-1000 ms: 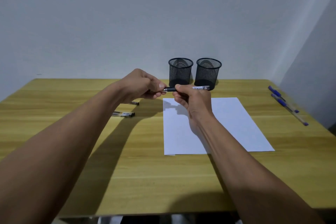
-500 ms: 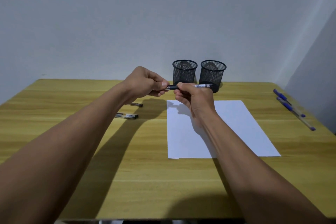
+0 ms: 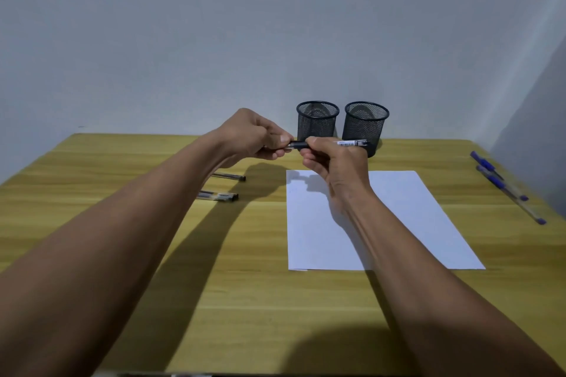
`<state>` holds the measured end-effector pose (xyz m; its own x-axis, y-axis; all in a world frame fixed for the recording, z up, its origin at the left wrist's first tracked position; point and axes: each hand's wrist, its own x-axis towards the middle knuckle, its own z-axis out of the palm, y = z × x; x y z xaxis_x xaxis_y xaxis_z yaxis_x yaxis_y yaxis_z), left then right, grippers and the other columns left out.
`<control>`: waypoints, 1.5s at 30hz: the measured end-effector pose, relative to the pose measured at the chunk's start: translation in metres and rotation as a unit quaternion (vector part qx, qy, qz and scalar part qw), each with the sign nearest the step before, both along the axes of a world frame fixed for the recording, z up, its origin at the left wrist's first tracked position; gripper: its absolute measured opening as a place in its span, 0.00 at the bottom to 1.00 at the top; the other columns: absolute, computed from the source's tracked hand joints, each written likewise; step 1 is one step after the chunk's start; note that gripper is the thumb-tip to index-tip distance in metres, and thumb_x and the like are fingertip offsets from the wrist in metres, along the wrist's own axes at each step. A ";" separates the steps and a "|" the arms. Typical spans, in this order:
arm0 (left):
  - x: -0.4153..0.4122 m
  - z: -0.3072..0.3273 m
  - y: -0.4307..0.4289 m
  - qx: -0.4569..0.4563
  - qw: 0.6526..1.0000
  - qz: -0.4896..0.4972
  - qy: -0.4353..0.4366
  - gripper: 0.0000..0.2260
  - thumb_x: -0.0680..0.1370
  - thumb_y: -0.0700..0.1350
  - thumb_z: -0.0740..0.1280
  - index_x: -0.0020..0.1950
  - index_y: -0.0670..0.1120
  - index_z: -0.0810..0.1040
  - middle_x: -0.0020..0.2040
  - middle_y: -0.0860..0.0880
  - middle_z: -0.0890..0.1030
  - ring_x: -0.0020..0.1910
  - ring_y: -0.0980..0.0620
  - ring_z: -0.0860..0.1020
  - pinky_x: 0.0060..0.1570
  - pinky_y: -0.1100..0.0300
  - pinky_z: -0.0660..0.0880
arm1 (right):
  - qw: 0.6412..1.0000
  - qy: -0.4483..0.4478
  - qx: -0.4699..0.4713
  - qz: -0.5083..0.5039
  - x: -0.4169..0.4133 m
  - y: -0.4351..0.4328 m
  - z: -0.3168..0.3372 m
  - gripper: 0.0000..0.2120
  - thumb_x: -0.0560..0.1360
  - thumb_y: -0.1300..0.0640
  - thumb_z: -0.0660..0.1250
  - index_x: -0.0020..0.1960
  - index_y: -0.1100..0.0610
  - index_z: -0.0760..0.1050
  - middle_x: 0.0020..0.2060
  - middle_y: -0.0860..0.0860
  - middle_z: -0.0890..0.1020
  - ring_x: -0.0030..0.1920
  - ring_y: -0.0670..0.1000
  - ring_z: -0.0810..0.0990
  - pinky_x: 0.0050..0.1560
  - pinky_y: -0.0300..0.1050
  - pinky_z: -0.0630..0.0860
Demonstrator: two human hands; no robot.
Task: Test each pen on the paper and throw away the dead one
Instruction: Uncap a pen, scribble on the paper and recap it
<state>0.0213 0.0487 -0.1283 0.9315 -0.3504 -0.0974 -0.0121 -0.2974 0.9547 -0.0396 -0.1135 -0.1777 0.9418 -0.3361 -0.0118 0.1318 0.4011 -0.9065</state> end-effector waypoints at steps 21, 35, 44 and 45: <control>0.009 -0.014 0.029 0.006 0.996 0.079 -0.048 0.03 0.75 0.32 0.70 0.47 0.34 0.84 0.42 0.38 0.84 0.34 0.52 0.82 0.37 0.65 0.80 | 0.999 0.008 0.015 -0.042 0.002 -0.032 -0.003 0.03 0.74 0.68 0.71 0.42 0.67 0.80 0.30 0.57 0.81 0.31 0.50 0.81 0.33 0.37 0.80; 0.040 -0.061 -0.033 0.243 0.951 0.056 -0.180 0.07 0.70 0.38 0.77 0.46 0.47 0.87 0.42 0.49 0.87 0.45 0.53 0.83 0.49 0.60 0.78 | 0.992 0.064 -0.100 -0.033 0.006 -0.022 -0.031 0.05 0.76 0.63 0.72 0.43 0.62 0.84 0.32 0.56 0.84 0.31 0.51 0.81 0.32 0.45 0.79; 0.018 -0.051 -0.015 0.318 0.924 -0.004 -0.213 0.16 0.76 0.47 0.71 0.63 0.49 0.81 0.61 0.49 0.82 0.58 0.50 0.80 0.58 0.57 0.76 | 0.986 0.061 -0.151 -0.042 0.002 -0.031 -0.036 0.05 0.78 0.62 0.71 0.44 0.60 0.84 0.34 0.56 0.85 0.33 0.52 0.81 0.34 0.48 0.78; 0.008 -0.048 -0.011 0.349 0.911 -0.025 -0.219 0.18 0.76 0.50 0.70 0.65 0.50 0.80 0.62 0.49 0.81 0.59 0.49 0.79 0.57 0.58 0.74 | 0.985 0.058 -0.161 -0.038 0.000 -0.031 -0.035 0.05 0.78 0.61 0.71 0.45 0.60 0.84 0.34 0.56 0.85 0.34 0.51 0.81 0.35 0.48 0.79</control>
<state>0.0293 0.0375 -0.1766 0.9192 -0.3884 0.0644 -0.3762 -0.8184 0.4344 -0.0394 -0.1445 -0.2130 0.9120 -0.4103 0.0010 0.0389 0.0841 -0.9957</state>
